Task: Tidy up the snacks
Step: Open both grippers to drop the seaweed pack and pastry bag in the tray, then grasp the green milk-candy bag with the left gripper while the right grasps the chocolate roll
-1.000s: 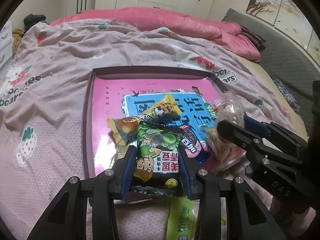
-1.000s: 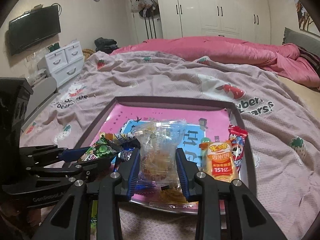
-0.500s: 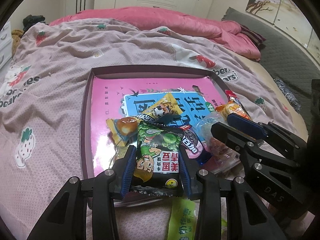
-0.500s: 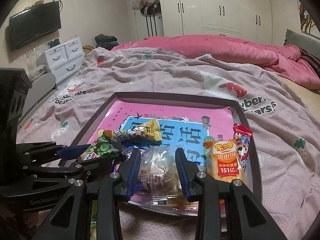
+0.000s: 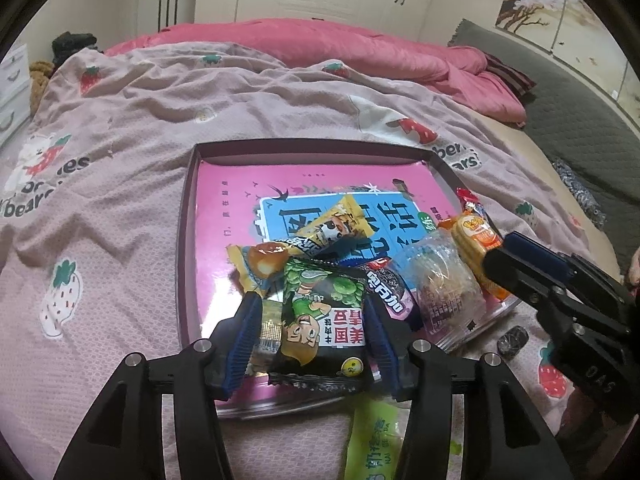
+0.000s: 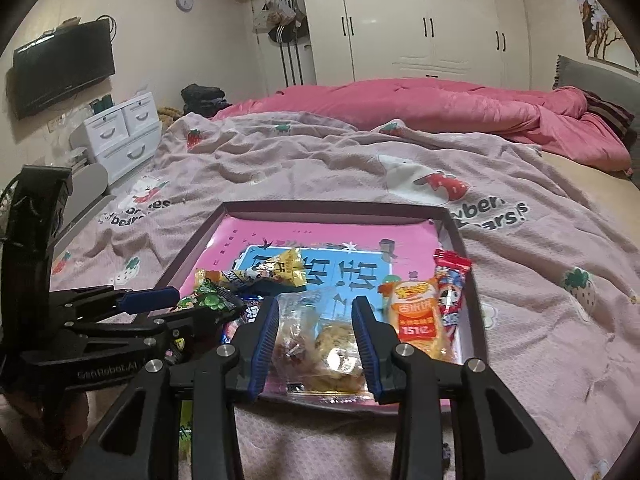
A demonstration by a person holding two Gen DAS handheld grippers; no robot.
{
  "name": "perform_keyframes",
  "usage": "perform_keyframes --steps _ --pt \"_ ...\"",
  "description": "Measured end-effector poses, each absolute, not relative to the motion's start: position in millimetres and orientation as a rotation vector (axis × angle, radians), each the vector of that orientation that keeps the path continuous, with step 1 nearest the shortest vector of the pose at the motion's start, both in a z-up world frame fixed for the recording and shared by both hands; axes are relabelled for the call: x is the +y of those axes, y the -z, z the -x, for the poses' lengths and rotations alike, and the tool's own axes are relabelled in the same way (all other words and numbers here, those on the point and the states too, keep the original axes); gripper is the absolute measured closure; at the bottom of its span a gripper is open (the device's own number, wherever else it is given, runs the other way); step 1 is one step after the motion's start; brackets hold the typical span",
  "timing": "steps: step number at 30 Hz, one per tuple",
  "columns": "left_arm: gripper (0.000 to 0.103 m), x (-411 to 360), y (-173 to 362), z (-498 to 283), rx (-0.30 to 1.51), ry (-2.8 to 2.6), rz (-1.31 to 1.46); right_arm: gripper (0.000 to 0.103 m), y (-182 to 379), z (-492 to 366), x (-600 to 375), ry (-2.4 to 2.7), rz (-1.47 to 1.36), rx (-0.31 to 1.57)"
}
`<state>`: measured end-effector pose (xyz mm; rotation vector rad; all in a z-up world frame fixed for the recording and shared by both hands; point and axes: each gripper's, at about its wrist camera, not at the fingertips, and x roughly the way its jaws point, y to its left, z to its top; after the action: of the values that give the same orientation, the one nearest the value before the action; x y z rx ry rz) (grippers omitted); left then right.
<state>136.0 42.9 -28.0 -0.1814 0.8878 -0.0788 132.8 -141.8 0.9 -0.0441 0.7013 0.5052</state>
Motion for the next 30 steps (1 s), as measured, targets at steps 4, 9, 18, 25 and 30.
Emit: perform_keyframes --steps 4,9,18,25,30 --pt "0.044 44.1 23.2 -132.9 0.879 0.076 0.179 0.063 -6.1 -128.2 -151.1 -0.495 0.031 0.694" --pt "0.043 45.2 14.6 -127.4 0.866 0.079 0.177 0.055 -11.0 -123.8 -159.7 -0.484 0.020 0.691" --pt "0.035 46.3 0.4 -115.2 0.847 0.092 0.183 0.053 -19.1 -113.3 -170.1 -0.465 0.025 0.675" --pt "0.032 46.4 -7.4 -101.7 0.848 0.106 0.183 0.047 -22.3 -104.5 -179.0 -0.452 0.027 0.668" --pt "0.032 46.1 -10.2 -88.7 0.864 0.125 0.202 0.046 -21.5 -96.9 -185.5 -0.443 0.037 0.673"
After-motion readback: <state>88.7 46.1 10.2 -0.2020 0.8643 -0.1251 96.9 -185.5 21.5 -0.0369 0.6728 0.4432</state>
